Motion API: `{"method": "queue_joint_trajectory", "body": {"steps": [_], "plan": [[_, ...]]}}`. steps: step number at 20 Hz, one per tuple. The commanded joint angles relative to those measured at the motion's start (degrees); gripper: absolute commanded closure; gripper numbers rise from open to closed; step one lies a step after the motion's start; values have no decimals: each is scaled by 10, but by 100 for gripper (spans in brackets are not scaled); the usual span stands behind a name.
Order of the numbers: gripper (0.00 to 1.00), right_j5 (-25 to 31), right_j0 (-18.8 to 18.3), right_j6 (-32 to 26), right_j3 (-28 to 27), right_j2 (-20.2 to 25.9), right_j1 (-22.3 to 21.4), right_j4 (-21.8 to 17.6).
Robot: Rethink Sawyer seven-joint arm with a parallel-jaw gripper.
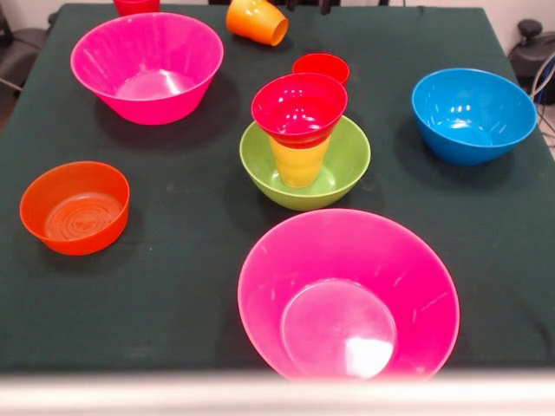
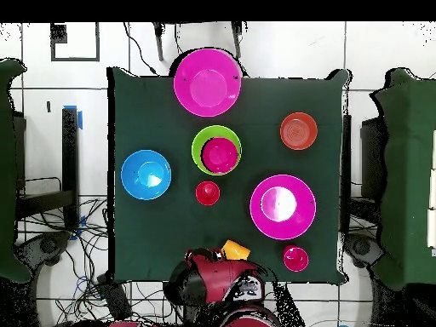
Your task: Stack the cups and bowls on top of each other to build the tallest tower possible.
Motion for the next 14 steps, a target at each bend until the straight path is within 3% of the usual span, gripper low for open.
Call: {"method": "queue_joint_trajectory", "body": {"steps": [1,6,14], "plan": [[0,2,5,62,4,60,-14,-14],[0,-12,38,80,-21,54,19,12],[0,-12,62,99,-28,54,25,36]]}}
